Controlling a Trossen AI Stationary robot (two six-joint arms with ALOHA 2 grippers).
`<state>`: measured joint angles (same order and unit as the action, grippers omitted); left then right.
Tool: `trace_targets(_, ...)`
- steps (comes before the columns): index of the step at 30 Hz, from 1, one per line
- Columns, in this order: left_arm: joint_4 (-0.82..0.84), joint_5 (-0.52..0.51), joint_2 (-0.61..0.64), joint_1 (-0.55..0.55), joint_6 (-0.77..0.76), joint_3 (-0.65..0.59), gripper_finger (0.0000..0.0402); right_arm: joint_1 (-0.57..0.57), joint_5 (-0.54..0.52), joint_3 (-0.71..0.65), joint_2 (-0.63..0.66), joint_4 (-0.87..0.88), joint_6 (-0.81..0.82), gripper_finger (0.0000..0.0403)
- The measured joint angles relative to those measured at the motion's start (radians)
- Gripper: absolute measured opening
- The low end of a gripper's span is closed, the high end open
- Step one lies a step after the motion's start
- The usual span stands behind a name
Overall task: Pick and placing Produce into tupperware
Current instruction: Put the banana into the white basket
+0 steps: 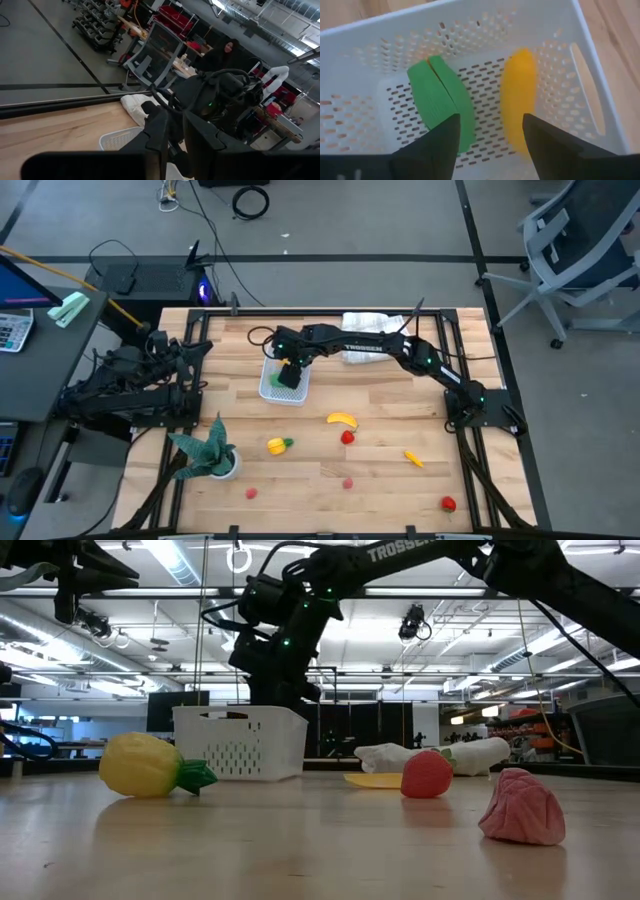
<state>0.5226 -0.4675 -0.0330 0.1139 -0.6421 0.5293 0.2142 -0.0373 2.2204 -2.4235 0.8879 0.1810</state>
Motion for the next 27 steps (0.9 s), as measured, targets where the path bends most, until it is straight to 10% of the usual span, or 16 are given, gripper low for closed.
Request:
trace_targets(12,0.002,0.0,0.0,0.0,-0.001,0.0,0.0067,-0.007,0.171,0.047,0.177,0.136,0.237,0.0207)
trace_targets(27,0.002,0.0,0.0,0.0,-0.007,0.0,0.0068,-0.178,-0.02,-0.151,0.402,0.512,0.198,0.0199)
